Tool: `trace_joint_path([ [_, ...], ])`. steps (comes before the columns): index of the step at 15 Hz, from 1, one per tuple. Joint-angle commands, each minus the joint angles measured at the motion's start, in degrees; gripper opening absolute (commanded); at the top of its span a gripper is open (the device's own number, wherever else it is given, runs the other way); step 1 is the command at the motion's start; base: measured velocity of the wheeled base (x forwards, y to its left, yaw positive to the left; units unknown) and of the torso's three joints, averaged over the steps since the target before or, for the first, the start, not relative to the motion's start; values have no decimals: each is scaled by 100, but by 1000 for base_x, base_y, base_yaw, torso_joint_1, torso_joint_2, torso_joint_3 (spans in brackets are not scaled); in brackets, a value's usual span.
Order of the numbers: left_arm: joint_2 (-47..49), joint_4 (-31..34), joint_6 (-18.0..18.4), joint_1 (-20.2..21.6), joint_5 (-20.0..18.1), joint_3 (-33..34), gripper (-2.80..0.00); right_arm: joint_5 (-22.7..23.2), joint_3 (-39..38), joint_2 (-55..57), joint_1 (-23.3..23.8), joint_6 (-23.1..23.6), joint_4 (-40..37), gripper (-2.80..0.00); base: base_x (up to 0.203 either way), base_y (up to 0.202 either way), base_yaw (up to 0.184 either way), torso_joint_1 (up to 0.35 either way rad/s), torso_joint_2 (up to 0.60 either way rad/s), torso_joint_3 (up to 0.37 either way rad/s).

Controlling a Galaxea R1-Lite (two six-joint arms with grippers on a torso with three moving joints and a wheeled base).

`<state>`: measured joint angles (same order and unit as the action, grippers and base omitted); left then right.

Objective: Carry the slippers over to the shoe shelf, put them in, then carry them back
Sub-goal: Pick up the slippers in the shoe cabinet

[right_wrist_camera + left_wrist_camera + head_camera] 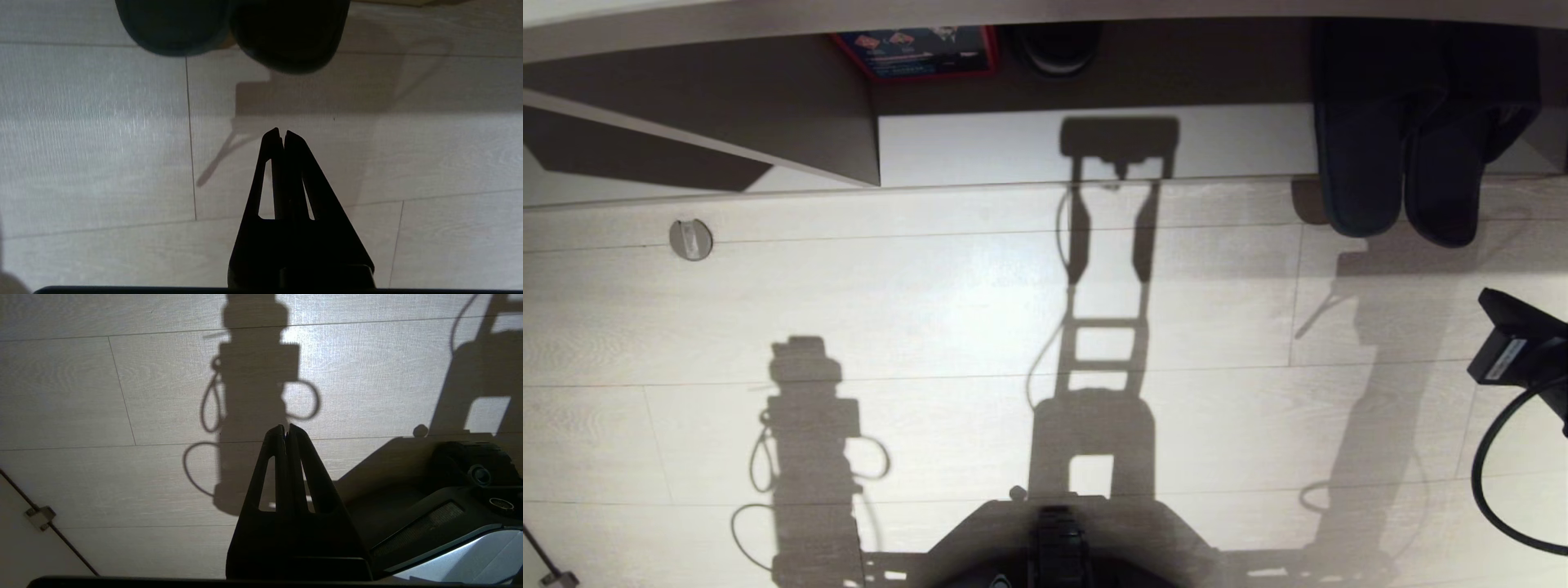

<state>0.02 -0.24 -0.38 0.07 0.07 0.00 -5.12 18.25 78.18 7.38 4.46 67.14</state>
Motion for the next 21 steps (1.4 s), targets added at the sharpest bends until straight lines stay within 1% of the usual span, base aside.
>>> trace_joint_path([
  [1, -2, -2, -6, 1, 2, 0, -280, 4, 200, 380, 9, 2, 144, -280, 0, 0, 0, 0, 0, 0],
  [4, -2, -2, 3, 1, 2, 0, -280, 11, 686, 769, 9, 1, 585, -280, 0, 0, 0, 0, 0, 0],
  [8, -2, -2, -6, 1, 2, 0, -280, 6, 1040, 1075, 4, -167, 986, -280, 0, 0, 0, 0, 0, 0],
  [11, -2, -2, -6, 1, 2, 0, -280, -37, 1413, 1275, -5, -495, 1042, -280, 0, 0, 0, 0, 0, 0],
  [12, 4, -2, -6, 1, 2, 0, -280, -114, 1533, 1317, -15, -641, 1050, -280, 0, 0, 0, 0, 0, 0],
  [13, -2, -2, -6, 1, 2, 0, -280, -185, 1560, 1346, -17, -689, 1060, -280, 0, 0, 0, 0, 0, 0],
  [15, -2, -2, -6, 1, 2, 0, -280, -493, 1679, 1452, -26, -906, 1081, -280, 0, 0, 0, 0, 0, 0],
  [21, -2, -2, -6, 1, 2, 0, -280, -508, 1859, 1534, -26, -956, 1082, -280, 0, 0, 0, 0, 0, 0],
])
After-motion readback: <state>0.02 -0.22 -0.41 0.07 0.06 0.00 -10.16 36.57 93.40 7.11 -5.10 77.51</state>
